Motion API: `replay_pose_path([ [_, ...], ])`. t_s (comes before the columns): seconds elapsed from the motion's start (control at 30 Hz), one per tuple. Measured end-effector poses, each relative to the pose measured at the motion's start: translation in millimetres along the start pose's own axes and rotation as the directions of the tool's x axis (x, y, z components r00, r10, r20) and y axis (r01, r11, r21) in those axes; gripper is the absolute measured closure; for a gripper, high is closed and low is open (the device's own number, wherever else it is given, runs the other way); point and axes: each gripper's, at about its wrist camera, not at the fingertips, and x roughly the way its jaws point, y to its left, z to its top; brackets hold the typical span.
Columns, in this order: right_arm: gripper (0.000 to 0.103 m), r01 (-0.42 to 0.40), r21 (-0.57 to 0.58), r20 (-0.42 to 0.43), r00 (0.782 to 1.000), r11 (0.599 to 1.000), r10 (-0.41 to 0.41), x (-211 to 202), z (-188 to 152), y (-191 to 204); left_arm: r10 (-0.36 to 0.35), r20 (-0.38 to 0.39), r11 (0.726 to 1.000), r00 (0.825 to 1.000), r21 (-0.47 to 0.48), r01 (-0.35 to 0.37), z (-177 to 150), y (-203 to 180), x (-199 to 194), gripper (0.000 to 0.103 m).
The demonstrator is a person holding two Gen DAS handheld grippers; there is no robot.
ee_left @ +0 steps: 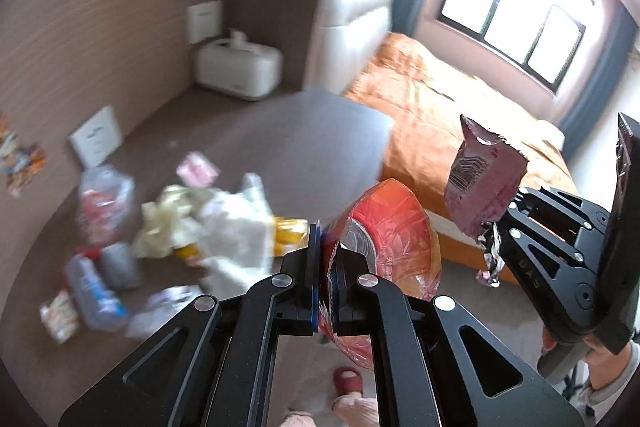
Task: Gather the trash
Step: 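Carry both items to the white bin and open both tools to drop them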
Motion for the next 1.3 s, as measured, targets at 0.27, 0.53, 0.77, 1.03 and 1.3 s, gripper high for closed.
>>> replay_pose_path([
  [0.27, 0.102, 0.027, 0.100, -0.095, 0.995, 0.995, -0.018, 10, -41, -58, -0.079, -0.093, 0.991, 0.992, 0.102, 0.089, -2, -67, 62, 0.100],
  [0.53, 0.102, 0.032, 0.210, -0.218, 0.976, 0.977, 0.014, 53, -92, -108, -0.101, -0.213, 0.977, 0.972, 0.163, 0.137, -25, -113, 139, 0.100],
  [0.77, 0.102, 0.030, 0.279, -0.312, 0.948, 0.960, 0.060, 127, -155, -139, -0.108, -0.292, 0.972, 0.950, 0.171, 0.163, -66, -132, 228, 0.099],
  [1.03, 0.102, -0.001, 0.317, -0.405, 0.904, 0.948, 0.137, 229, -251, -157, -0.093, -0.394, 0.976, 0.915, 0.147, 0.163, -141, -128, 356, 0.099],
  [1.3, 0.102, -0.026, 0.363, -0.488, 0.846, 0.931, 0.214, 314, -340, -158, -0.070, -0.483, 0.975, 0.873, 0.151, 0.161, -213, -127, 446, 0.099],
])
